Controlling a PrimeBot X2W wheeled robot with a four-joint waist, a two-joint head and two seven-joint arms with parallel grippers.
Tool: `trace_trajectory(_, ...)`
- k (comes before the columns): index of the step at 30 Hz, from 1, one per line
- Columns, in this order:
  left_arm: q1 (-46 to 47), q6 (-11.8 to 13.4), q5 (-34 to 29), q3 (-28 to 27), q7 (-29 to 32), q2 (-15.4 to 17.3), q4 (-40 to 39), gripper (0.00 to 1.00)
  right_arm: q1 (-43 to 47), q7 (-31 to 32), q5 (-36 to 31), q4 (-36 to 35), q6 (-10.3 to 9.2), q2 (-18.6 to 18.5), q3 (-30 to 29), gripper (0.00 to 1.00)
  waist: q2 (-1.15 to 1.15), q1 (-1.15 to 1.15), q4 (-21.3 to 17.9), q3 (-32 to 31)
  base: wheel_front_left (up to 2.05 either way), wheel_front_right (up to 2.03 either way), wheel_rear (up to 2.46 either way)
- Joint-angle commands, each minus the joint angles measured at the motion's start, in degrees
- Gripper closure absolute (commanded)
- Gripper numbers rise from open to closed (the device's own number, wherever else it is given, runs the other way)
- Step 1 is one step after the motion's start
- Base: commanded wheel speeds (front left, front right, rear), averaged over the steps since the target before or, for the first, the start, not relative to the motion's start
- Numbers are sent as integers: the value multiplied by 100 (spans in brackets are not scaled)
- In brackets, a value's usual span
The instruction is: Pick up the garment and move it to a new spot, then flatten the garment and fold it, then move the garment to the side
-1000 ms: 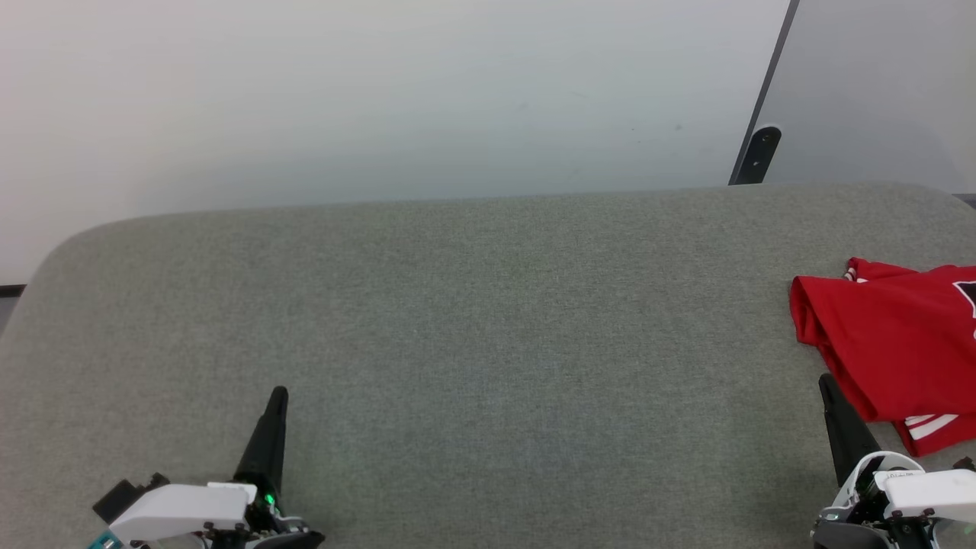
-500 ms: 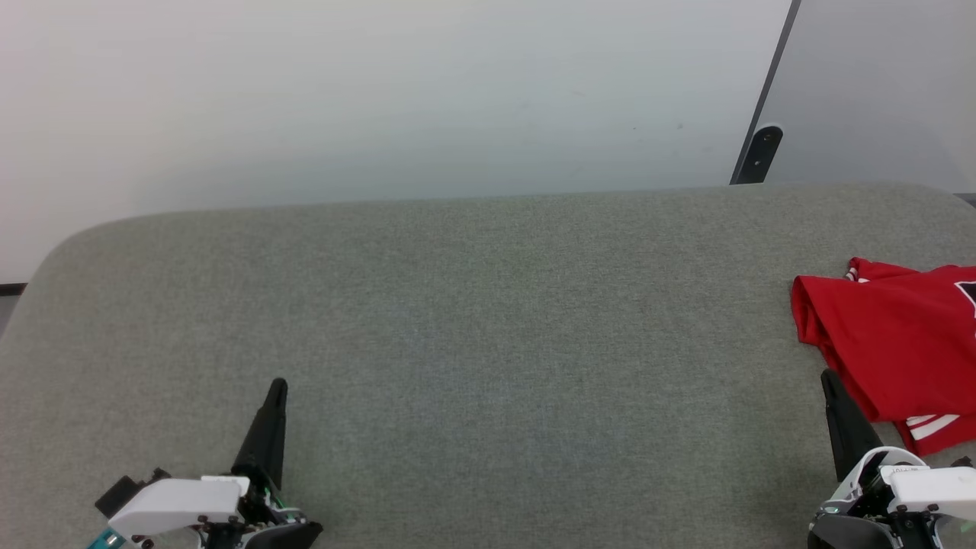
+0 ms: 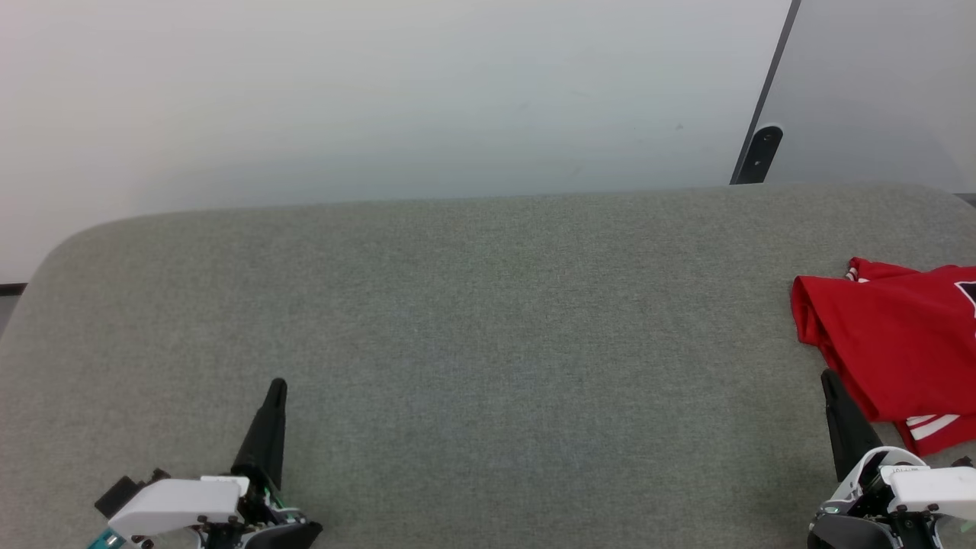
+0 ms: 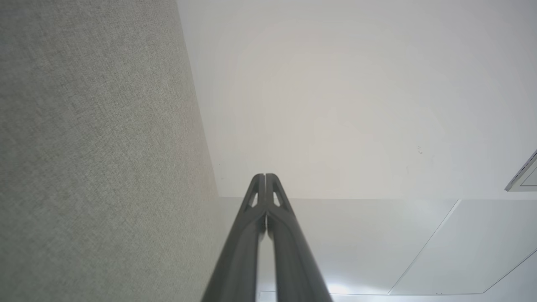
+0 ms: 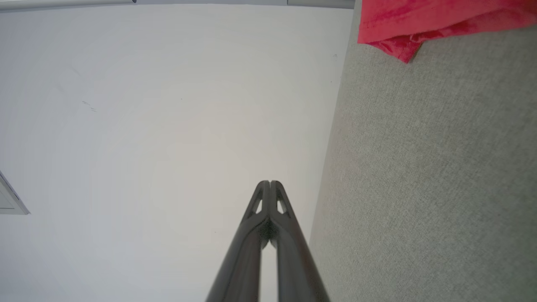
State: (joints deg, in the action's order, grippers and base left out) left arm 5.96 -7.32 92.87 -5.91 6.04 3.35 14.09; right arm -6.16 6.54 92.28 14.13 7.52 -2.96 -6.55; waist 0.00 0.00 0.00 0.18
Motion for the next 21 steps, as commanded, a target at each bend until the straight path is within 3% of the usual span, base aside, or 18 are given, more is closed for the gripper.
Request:
trace_trajectory(1,60,-37,3,-15,21,-7,8,100,-24,-13,23,2,-6,20,-3,100,0,0,0,0,0,0,0)
trace_trajectory(21,62,-36,-15,-32,36,-18,8,100,-24,-13,24,2,-6,21,-1,100,0,0,0,0,0,0,0)
